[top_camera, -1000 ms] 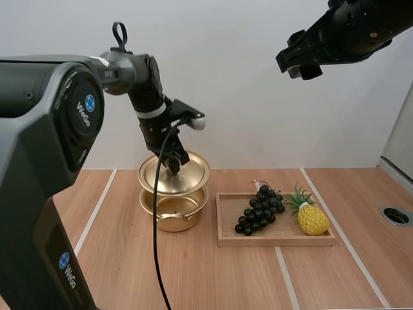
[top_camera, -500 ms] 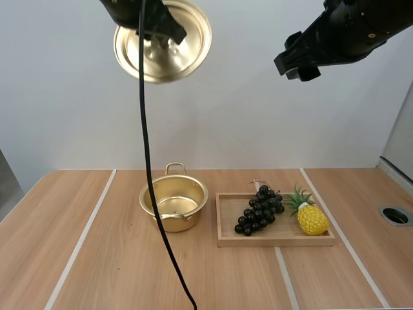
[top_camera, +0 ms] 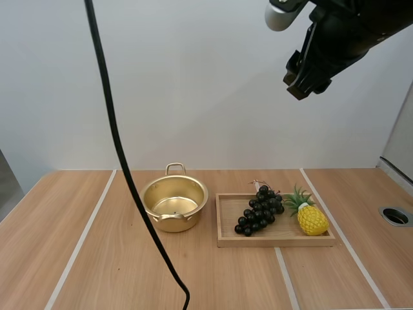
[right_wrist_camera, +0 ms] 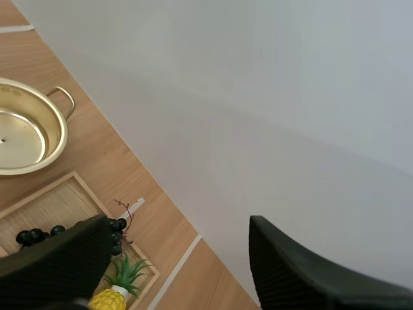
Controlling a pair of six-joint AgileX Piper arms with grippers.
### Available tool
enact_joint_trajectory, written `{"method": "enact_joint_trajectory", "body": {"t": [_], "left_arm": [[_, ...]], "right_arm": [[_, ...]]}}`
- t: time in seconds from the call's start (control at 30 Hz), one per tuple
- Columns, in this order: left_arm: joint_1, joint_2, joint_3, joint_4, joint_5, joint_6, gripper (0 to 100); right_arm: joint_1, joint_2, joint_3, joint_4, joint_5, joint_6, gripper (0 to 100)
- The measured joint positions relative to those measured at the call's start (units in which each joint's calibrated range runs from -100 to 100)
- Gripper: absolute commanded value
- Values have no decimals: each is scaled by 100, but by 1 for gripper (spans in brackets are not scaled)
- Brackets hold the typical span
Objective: Open the pot, put the grape inside, and close it
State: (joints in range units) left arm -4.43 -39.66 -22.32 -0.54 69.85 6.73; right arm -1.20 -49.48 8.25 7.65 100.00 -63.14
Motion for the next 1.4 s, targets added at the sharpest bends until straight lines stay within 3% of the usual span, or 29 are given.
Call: {"method": "enact_joint_trajectory", "body": {"t": [0.4, 0.67, 0.87, 1.27, 1.4], "left_arm": [[0, -384, -130, 340, -1228, -234, 0], [0, -384, -740, 401, -1301, -234, 0], [0, -420, -950, 476, -1247, -234, 0], [0, -420, -962, 623, -944, -234, 0], [0, -420, -962, 1023, -660, -234, 0]], "right_arm": [[0, 1552, 0, -500, 0, -1338, 100], [0, 2711, 82, -550, -13, -1940, 100], [0, 3358, 644, -575, -32, -2446, 100], [0, 3738, 1245, -587, -49, -3209, 100], [0, 4145, 1334, -587, -53, -3617, 100]]}}
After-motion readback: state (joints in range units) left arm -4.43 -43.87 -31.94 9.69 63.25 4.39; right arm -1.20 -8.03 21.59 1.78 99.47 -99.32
